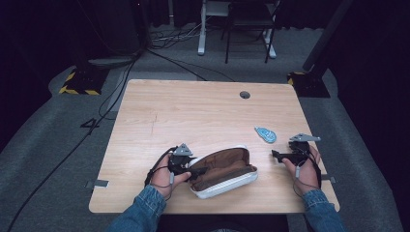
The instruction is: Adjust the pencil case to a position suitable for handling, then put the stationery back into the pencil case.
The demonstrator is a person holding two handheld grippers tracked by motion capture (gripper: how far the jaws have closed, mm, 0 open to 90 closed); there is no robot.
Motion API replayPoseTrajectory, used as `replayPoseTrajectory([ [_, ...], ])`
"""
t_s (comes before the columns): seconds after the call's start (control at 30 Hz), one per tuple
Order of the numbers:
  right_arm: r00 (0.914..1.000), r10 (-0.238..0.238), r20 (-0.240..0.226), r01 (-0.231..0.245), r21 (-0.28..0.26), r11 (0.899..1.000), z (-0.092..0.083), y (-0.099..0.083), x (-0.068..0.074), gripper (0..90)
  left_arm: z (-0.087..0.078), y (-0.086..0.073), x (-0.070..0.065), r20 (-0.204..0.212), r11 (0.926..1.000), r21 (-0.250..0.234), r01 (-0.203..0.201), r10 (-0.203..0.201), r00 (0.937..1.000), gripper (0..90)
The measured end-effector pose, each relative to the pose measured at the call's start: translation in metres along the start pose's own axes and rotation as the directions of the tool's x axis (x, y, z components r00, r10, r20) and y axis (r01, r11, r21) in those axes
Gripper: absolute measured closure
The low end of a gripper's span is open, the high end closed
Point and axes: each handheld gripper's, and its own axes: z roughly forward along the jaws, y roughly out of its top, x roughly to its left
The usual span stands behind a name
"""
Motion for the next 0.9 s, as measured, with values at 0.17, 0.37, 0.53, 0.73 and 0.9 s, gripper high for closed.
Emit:
replayPoseTrajectory([
  [0.17, 1.0000, 0.000, 0.001, 0.000, -0.001, 1.000, 0.000, 0.000, 0.000, 10.1, -0.003, 0.002, -0.003, -0.021, 0.9997, 0.004, -0.026, 0.026, 0.9995, 36.4],
  [0.37, 1.0000, 0.000, 0.001, 0.000, 0.000, 1.000, 0.000, 0.000, 0.000, 10.1, -0.010, 0.006, -0.005, -0.036, 0.9982, -0.004, -0.059, 0.059, 0.9976, 34.7],
  [0.53, 1.0000, 0.000, 0.000, 0.000, 0.000, 1.000, 0.000, 0.000, 0.000, 10.2, -0.019, 0.011, -0.006, -0.046, 0.9972, -0.026, -0.070, 0.069, 0.9966, 34.8],
  [0.73, 1.0000, -0.001, 0.000, 0.001, 0.000, 1.000, 0.000, 0.000, 0.000, 10.2, -0.027, 0.013, -0.008, -0.051, 0.9969, -0.019, -0.076, 0.075, 0.9958, 34.7],
  [0.9, 1.0000, -0.002, 0.000, 0.002, 0.000, 1.000, 0.001, 0.001, 0.001, 10.1, -0.038, 0.012, -0.011, -0.049, 0.9958, -0.011, -0.091, 0.090, 0.9947, 34.0],
])
